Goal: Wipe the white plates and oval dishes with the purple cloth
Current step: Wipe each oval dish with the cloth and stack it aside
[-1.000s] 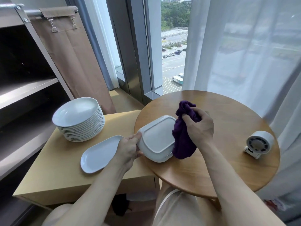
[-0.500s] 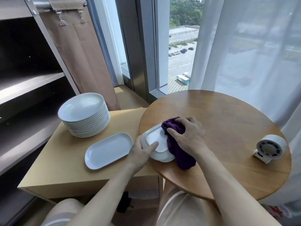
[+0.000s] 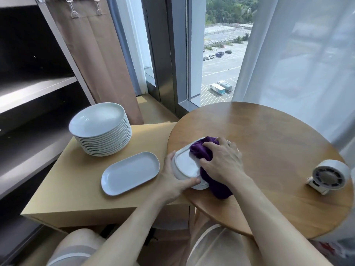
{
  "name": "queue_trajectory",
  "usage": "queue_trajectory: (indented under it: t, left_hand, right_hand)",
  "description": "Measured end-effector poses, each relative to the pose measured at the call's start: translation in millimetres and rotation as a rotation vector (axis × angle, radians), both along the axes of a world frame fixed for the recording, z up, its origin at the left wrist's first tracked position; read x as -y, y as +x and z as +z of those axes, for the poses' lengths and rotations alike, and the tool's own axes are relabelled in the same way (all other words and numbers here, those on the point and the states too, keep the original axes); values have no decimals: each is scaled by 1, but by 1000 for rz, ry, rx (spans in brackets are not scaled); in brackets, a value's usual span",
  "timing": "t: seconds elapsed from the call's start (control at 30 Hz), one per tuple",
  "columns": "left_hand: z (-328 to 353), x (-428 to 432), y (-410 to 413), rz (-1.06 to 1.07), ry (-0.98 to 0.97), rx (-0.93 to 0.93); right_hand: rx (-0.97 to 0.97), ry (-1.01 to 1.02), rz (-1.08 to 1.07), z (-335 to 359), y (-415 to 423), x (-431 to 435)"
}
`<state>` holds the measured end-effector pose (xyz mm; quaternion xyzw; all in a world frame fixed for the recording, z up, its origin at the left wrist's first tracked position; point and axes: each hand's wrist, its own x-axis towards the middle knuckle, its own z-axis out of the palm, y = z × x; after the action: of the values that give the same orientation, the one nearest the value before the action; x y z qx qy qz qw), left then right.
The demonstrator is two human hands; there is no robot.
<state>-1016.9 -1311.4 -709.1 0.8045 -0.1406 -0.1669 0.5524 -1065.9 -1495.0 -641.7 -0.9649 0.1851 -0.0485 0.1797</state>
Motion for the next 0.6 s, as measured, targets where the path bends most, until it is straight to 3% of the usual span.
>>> queue_trajectory:
  t: [0.33,0.6]
  left_hand:
    - [-13,2,-4,5,-74,-107]
    - [-11,8,-3,48,-163,-110]
  right_hand:
    - [-102,-89,411,20,4,-34]
    - [-45,-104,359,15,20,-35]
